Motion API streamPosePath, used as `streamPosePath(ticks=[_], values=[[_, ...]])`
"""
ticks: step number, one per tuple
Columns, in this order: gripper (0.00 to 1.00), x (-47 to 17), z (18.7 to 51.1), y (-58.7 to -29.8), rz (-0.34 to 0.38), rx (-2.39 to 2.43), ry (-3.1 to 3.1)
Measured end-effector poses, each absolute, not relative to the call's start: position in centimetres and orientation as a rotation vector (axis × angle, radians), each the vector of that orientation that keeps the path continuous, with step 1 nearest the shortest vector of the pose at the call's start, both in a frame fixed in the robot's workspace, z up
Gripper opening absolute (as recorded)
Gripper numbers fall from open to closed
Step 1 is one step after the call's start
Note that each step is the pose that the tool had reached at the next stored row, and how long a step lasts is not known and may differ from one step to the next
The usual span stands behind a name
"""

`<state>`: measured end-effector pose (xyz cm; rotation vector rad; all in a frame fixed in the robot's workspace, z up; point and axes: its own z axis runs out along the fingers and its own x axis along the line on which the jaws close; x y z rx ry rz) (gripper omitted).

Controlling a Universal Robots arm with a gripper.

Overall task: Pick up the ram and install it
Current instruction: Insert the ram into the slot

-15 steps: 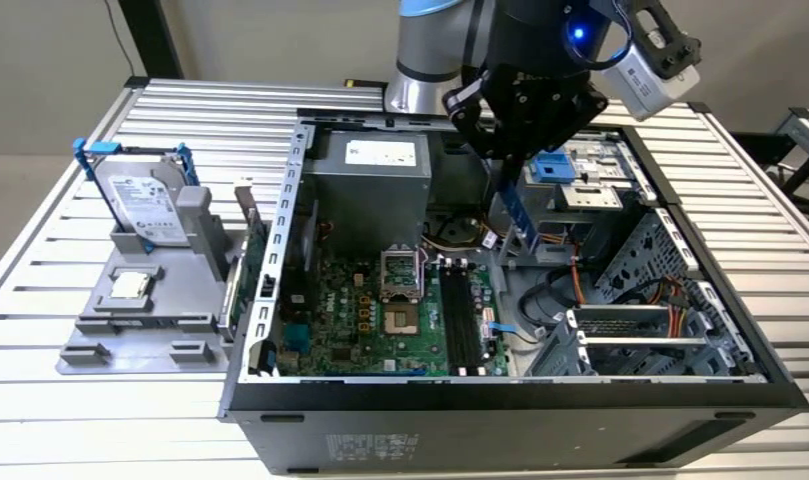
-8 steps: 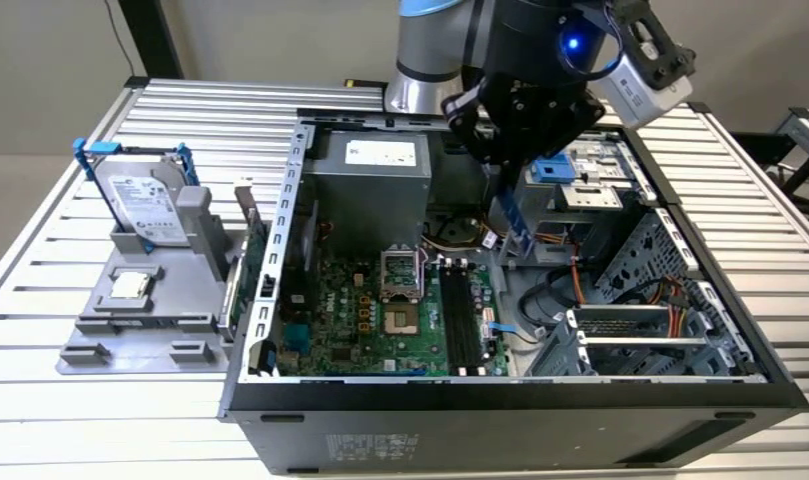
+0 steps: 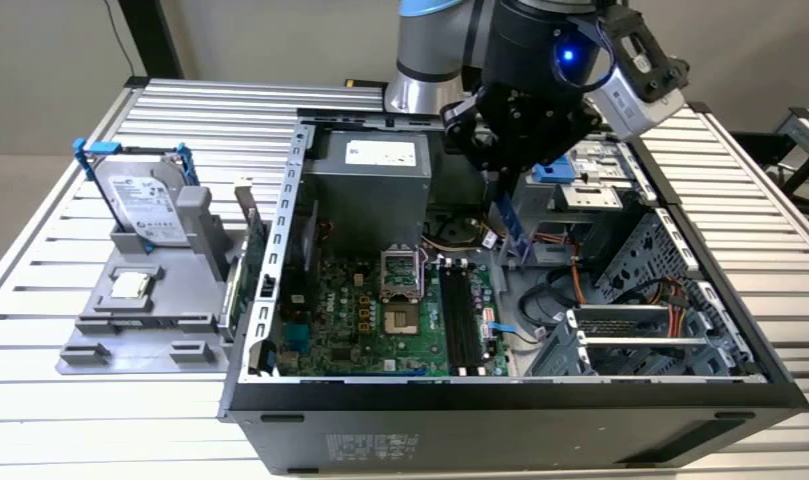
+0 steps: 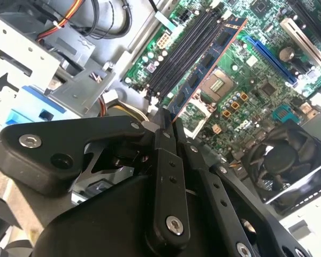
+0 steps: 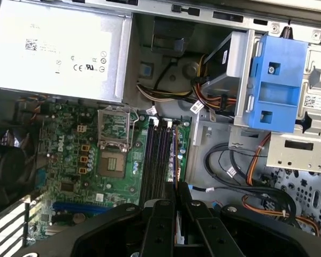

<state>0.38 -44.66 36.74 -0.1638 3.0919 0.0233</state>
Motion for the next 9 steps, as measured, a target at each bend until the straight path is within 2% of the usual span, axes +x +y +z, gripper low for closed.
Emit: streamPosePath(ticks=[9], values=[[0.00, 0.49, 35.83, -44.66, 0.023, -0.163, 3.092]])
